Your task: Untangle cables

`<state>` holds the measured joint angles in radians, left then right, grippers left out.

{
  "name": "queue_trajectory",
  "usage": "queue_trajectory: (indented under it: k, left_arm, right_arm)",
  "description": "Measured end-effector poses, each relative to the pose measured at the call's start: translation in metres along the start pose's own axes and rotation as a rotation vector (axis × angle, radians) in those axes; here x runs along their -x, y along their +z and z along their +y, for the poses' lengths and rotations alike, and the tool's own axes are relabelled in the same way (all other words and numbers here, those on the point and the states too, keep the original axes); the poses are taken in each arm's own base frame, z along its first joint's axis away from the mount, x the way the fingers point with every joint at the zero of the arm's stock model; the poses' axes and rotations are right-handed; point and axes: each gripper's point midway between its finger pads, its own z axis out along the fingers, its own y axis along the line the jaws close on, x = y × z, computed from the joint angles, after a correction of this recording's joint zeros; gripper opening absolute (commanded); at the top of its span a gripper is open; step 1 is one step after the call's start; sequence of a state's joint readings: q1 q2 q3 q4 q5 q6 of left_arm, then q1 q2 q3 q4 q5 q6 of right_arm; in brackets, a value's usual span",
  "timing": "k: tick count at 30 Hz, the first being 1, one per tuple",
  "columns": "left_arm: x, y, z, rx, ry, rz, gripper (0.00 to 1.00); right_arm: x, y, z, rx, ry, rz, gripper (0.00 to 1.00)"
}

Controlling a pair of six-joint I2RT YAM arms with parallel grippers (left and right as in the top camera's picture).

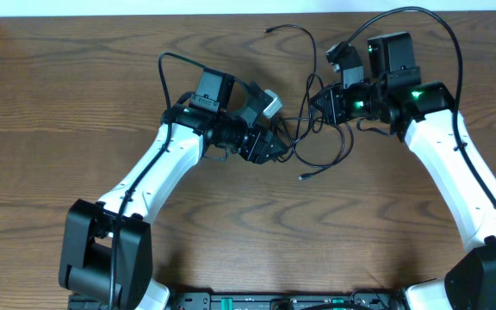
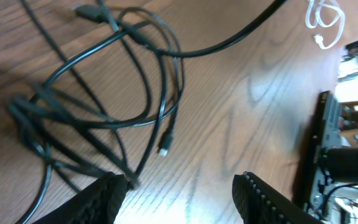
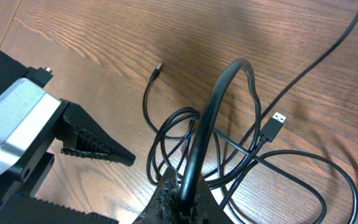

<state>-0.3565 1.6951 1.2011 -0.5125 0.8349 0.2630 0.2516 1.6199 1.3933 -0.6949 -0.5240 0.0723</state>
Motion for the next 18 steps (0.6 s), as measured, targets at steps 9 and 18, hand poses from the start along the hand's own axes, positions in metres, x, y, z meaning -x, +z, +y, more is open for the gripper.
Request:
queue_trajectory:
  k: [9,18]
  left_arm:
    - [-0.002,0.0,0.009,0.055,-0.001,0.012,0.6]
    - [-0.002,0.012,0.023,0.057,0.001,0.011,0.61]
  right_arm:
    - [0.0,-0.001,0.0,0.005,0.003,-0.001,0.01]
    - [0.0,-0.001,0.0,0.007,0.003,-0.001,0.01]
